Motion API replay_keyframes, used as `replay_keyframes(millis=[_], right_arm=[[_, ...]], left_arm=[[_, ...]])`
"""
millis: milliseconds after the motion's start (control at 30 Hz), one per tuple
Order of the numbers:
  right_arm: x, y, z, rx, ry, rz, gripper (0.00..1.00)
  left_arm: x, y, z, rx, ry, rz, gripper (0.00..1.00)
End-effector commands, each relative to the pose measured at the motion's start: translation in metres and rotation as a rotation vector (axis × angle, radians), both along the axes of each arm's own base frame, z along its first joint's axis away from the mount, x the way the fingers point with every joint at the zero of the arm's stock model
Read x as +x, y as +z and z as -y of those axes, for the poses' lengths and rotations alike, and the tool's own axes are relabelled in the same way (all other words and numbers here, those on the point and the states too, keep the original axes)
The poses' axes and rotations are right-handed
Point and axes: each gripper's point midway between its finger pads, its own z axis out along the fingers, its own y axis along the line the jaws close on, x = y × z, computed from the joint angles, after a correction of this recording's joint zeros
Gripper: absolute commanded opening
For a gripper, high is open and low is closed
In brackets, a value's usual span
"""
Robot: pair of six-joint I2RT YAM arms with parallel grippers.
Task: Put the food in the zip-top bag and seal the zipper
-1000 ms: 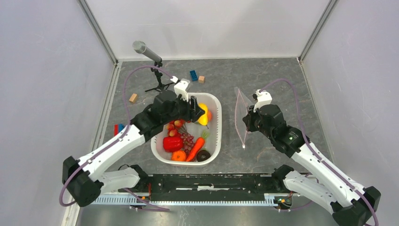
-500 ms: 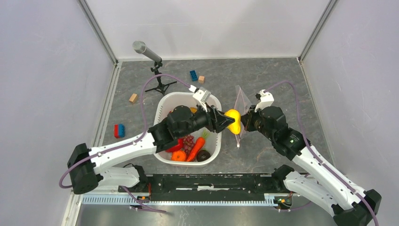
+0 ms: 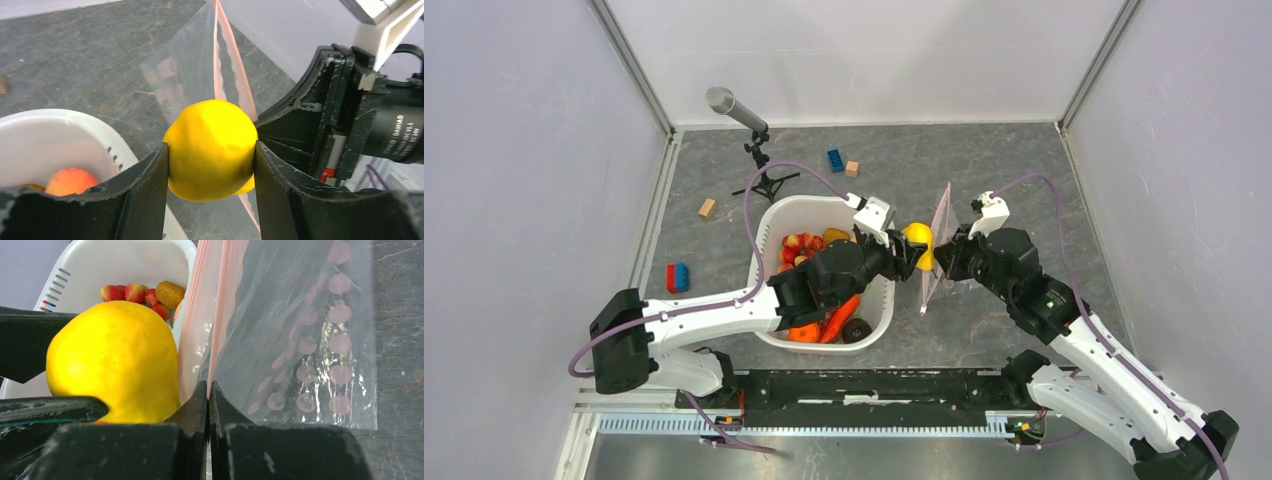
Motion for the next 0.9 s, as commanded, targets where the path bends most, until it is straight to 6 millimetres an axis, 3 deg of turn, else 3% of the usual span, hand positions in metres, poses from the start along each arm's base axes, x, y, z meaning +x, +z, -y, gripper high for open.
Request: replay_keyframes(millis=[0,300,600,867], right_arm=[[0.000,0.029,-0.003,0.050,0.014,0.061,0.00],[0.004,0.014,-0.002,0.046,-0.019,0.032,0.00],[0.008,0.001,-0.008,0.024,-0.002,0.014,0.00],[0.007,0.009,-0.024,0.031,0.096,0.048,0.00]], left_arm=[[0.017,0.025,-0.014,0.055,0.133,0.118,0.38],[0.016,0.029,-0.019,0.074,0.175,0.125,0.42],[0.006,0.076,-0.040,-0.039,0.178,0.207,0.48],[0.000,0.077,-0.012,-0.095,0.074,0.267,0.49]])
